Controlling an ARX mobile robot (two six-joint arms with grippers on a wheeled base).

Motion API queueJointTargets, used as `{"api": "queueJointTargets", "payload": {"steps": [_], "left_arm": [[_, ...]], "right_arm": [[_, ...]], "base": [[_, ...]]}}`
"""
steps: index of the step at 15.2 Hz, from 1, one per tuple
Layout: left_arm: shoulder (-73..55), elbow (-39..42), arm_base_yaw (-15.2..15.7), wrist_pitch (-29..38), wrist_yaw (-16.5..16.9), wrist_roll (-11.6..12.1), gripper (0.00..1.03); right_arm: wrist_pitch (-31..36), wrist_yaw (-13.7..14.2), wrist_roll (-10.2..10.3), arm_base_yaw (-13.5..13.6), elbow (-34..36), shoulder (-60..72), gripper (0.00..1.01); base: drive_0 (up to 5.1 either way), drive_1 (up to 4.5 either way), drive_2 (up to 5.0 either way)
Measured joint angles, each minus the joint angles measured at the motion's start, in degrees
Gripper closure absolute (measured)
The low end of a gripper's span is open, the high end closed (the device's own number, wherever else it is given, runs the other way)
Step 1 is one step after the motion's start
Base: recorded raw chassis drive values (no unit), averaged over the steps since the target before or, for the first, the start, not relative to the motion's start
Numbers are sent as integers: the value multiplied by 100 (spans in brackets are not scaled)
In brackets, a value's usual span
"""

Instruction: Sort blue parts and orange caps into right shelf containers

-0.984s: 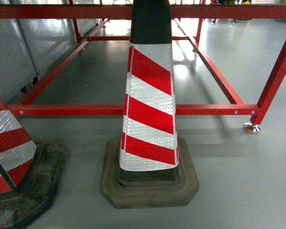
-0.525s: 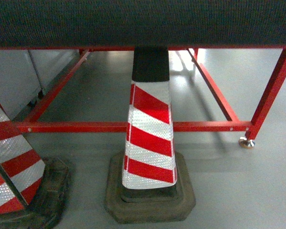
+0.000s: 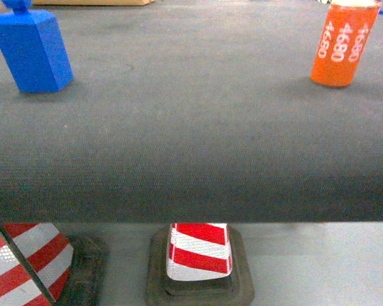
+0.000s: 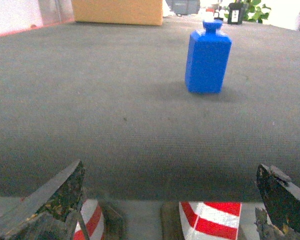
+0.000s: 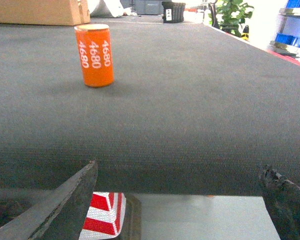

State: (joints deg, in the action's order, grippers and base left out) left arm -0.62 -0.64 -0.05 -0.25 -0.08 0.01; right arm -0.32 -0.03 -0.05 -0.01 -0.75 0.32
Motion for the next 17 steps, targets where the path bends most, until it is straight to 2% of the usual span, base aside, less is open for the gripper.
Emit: {"api": "queueJointTargets", "payload": {"steps": [17], "left_arm": [[0, 0, 0, 2, 7, 0, 5]], "right_arm": [[4, 2, 4, 0, 0, 0, 3]], "base": [[0, 0, 0]]}}
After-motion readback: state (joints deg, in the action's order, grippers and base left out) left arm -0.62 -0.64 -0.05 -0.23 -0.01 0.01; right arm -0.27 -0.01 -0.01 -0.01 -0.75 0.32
